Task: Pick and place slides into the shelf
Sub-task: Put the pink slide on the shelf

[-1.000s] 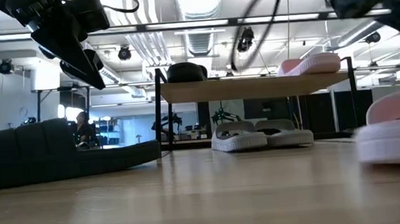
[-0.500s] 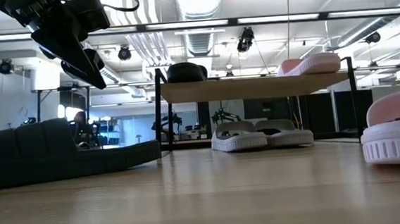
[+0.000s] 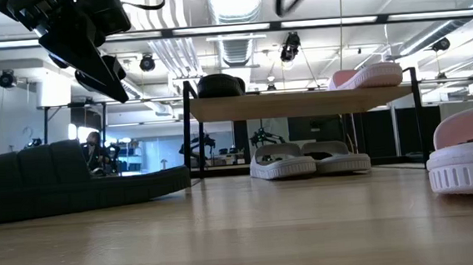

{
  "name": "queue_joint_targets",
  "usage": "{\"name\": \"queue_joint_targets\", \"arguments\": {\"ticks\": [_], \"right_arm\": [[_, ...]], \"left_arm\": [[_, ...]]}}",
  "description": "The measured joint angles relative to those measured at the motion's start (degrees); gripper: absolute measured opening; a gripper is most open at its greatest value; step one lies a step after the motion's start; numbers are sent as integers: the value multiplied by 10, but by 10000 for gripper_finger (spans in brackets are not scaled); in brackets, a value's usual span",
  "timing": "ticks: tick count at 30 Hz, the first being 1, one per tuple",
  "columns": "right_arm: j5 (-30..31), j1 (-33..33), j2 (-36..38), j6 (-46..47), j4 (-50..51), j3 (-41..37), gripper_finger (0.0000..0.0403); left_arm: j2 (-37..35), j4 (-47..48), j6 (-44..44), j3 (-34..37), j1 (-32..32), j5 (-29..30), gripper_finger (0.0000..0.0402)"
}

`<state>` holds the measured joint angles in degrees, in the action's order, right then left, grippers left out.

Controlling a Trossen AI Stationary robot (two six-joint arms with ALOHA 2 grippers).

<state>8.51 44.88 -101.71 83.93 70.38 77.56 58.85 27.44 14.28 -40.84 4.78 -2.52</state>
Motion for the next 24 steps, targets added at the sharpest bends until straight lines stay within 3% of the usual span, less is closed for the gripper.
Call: {"name": "queue_joint_targets", "arguments": {"ticks": [6,10,14,24], "right_arm": [[-10,0,-11,-72,-4,0,140],[-3,0,-15,-70,9,0,175],[43,0,-15,-47,16,0,182],[46,-20,-44,-62,13,-9,182]], "left_arm": [[0,0,1,0,0,0,228],[0,0,3,0,0,0,228],[0,0,3,0,0,0,228],[2,-3,-4,0,0,0,228]]}}
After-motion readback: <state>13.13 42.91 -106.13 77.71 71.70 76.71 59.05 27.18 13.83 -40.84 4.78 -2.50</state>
